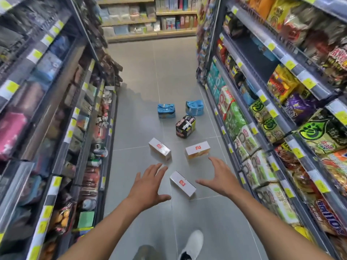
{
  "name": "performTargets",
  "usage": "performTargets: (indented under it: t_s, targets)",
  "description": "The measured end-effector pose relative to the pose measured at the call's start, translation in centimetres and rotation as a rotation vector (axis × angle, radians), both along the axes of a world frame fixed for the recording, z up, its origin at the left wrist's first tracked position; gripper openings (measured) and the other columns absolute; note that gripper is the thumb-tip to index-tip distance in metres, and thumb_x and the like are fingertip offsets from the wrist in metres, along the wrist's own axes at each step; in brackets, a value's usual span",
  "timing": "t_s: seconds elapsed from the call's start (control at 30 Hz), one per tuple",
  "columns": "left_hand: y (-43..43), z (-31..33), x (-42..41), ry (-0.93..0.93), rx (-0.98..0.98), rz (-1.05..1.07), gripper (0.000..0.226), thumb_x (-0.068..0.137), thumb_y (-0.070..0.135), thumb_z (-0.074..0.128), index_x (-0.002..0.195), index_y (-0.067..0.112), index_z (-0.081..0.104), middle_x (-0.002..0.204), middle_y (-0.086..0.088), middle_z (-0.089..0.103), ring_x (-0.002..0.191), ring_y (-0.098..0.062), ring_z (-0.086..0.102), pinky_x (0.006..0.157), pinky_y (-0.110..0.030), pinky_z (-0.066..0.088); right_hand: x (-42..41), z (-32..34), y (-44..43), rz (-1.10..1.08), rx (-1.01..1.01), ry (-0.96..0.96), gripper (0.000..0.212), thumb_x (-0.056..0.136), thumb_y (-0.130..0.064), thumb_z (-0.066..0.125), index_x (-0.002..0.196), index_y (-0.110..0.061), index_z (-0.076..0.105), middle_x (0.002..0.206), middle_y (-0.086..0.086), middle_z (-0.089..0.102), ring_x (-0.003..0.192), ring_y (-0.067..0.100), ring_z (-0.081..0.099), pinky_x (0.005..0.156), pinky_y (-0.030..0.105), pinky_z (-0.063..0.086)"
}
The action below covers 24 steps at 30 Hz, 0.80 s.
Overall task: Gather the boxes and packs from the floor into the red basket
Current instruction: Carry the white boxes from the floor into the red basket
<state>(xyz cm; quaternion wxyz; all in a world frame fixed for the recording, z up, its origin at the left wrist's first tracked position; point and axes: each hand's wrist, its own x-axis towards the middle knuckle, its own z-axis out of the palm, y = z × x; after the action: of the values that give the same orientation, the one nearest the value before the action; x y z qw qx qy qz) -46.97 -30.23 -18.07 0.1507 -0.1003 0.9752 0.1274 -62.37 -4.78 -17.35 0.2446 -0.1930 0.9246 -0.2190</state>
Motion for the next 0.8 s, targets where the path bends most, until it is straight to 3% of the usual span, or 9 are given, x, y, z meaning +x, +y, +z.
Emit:
performTargets:
  t_s: [0.37,0.5,0.67,0.8]
  targets:
    - [-6.8,-3.3,-11.3,-0.067,0.025,-0.264,0.105,0.079,0.073,0.066,0.159,0.036,0.009,0.169,0.006,0.009,0.156,-0.021,0.011,0.118,-0.057,0.029,-4.9,-3.1,-4.4,-0.192,0.031,-0.105,0.122,0.063,-0.08,0.074,0.162,-0.028,0.023,0.166,-0.005,0.026,0.151,0.023,0.028,0.118,0.051,0.038]
    - [-8.8,-5.5,-15.1,-0.089,0.025,-0.363,0.106,0.079,0.071,0.069,0.16,0.035,0.01,0.17,0.005,0.008,0.156,-0.023,0.011,0.118,-0.059,0.029,-5.9,-5.3,-5.9,-0.264,0.022,-0.126,0.129,0.053,-0.087,0.064,0.161,-0.03,0.023,0.165,-0.007,0.026,0.151,0.022,0.027,0.117,0.052,0.038]
    - [-9.2,-11.9,-18.3,-0.102,0.037,-0.461,0.108,0.078,0.069,0.072,0.159,0.035,0.009,0.171,0.003,0.008,0.157,-0.027,0.01,0.119,-0.061,0.028,-6.7,-11.2,-6.8,-0.319,0.027,-0.133,0.123,0.066,-0.075,0.079,0.163,-0.031,0.018,0.168,-0.006,0.02,0.154,0.023,0.022,0.119,0.051,0.036]
    - [-8.8,-18.8,-19.2,-0.147,0.029,-0.533,0.108,0.078,0.068,0.072,0.16,0.034,0.01,0.17,0.005,0.006,0.157,-0.025,0.006,0.118,-0.06,0.03,-6.1,-17.6,-6.8,-0.333,0.043,-0.178,0.128,0.066,-0.075,0.081,0.164,-0.03,0.013,0.171,-0.003,0.014,0.156,0.026,0.017,0.122,0.052,0.032]
